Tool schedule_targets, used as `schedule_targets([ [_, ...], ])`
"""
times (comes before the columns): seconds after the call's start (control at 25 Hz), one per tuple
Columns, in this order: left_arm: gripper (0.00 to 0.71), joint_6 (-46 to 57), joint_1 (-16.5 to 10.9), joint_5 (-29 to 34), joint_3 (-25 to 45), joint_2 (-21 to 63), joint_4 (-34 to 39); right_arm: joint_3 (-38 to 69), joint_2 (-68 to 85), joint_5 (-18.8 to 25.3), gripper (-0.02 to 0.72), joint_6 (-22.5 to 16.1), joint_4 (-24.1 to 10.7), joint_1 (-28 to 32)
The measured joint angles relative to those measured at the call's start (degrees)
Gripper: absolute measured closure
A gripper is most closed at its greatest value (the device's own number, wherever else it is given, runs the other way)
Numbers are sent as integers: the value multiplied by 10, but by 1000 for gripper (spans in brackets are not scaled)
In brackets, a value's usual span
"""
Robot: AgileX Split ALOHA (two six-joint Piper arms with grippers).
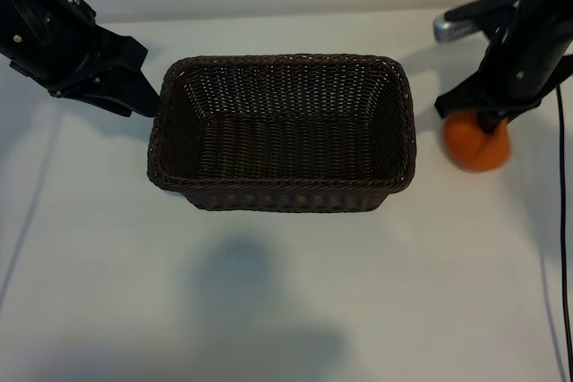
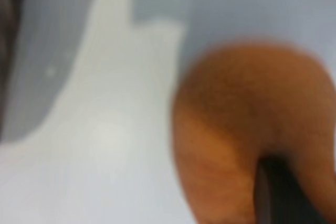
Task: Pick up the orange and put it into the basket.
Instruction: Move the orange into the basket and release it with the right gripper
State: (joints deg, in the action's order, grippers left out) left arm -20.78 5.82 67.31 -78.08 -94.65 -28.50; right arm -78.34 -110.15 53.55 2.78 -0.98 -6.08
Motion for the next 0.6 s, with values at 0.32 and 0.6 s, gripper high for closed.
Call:
schedule_targets([
  [0.32, 328, 0, 0, 0, 0, 0, 0, -35, 83, 106, 615, -2, 2, 0],
  [0.6, 328, 0, 0, 0, 0, 0, 0, -35, 128, 146, 617, -2, 5, 0],
])
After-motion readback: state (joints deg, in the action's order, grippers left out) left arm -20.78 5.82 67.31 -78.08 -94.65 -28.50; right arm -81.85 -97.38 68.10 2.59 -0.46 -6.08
